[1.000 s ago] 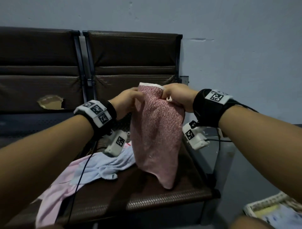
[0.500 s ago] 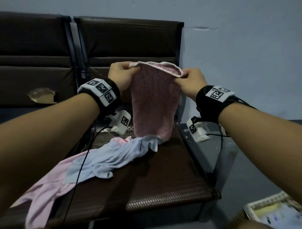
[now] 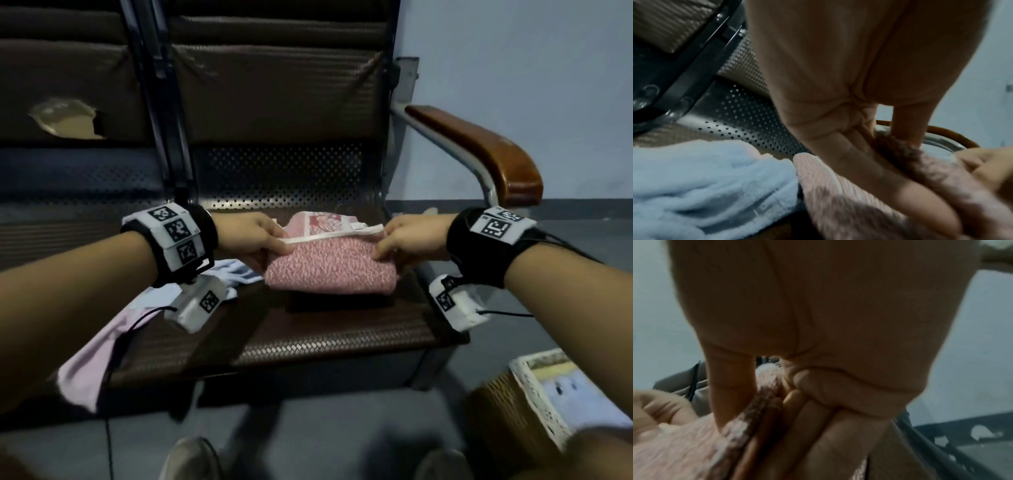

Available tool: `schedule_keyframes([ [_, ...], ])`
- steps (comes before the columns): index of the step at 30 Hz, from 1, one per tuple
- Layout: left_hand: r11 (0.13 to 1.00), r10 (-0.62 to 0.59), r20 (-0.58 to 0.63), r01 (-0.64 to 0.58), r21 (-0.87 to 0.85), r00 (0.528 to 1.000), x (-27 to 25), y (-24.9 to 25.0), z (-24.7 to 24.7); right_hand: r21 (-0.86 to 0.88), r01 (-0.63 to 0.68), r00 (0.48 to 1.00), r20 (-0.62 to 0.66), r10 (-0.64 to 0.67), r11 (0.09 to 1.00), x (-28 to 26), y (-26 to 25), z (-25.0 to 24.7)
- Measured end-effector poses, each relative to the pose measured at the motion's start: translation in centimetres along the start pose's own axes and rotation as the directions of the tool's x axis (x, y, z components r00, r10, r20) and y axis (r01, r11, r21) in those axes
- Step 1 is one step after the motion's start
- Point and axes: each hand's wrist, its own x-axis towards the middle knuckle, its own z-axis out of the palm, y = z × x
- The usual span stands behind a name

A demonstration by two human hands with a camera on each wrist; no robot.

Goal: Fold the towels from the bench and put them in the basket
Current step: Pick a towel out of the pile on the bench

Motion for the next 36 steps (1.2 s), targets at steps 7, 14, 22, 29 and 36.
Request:
schedule_keyframes([
  [7,0.993,-0.067,-0.128,0.054,-0.100,0.990,3.2,-1.1,-0.2,0.190,-0.115,0.992,-0.029,0.123,0.975,2.5,1.4,0.5],
  [14,0.965,-0.007,-0.557,-0.141,-0.222,0.830,9.2,-1.5,-0.2,0.064,0.021,0.895,-0.447,0.010,0.998,8.5,1.2,1.3],
  [22,0.999,0.034,-0.753,-0.051,0.001,0.657,12.1,-3.5,-0.5,-0.235,0.071,0.794,-0.574,-0.197,0.969,10.1,1.1,1.4],
  [29,0.966,0.252,-0.628,-0.230,0.119,0.736,9.2,-3.6,0.7,-0.541,0.264,0.902,-0.153,-0.403,0.798,6.3,1.0,4.2],
  [36,0.766,0.388,-0.213,-0.185,0.615,0.897,6.2,-6.5,3.7,-0.697,0.158,0.961,-0.054,-0.271,0.699,5.6,2.5,4.2],
])
